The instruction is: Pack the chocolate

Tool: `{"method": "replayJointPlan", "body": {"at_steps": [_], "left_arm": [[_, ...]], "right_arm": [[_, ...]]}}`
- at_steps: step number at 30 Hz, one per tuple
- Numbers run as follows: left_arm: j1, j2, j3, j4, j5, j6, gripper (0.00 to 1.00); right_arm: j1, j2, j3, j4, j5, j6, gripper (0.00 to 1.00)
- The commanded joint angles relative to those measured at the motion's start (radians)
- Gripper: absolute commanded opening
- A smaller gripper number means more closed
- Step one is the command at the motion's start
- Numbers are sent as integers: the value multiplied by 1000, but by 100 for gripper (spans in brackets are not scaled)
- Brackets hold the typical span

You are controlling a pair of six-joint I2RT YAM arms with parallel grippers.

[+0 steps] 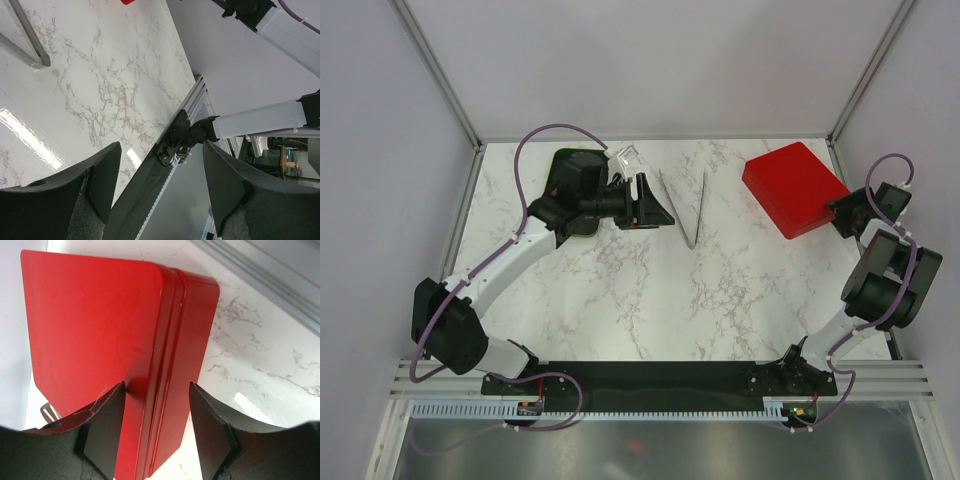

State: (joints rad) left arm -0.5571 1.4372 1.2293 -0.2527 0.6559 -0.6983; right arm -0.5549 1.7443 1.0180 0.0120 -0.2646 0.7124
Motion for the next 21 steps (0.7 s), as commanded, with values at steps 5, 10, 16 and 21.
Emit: {"method": "replayJointPlan", "body": {"at_steps": [5, 10, 16, 21], "left_arm": [[8, -12, 2, 20, 17, -3, 74], [10, -12, 2, 20, 17, -3, 74], [10, -9, 1, 20, 14, -3, 74], [10, 0, 1, 21, 14, -4, 74]], "right_arm": [[12, -3, -36, 52, -30, 59, 60], [9, -11, -100, 51, 30, 35, 57], [-43, -28, -231, 132, 47, 47, 19], [-50, -40, -292, 196, 47, 61, 0]]}}
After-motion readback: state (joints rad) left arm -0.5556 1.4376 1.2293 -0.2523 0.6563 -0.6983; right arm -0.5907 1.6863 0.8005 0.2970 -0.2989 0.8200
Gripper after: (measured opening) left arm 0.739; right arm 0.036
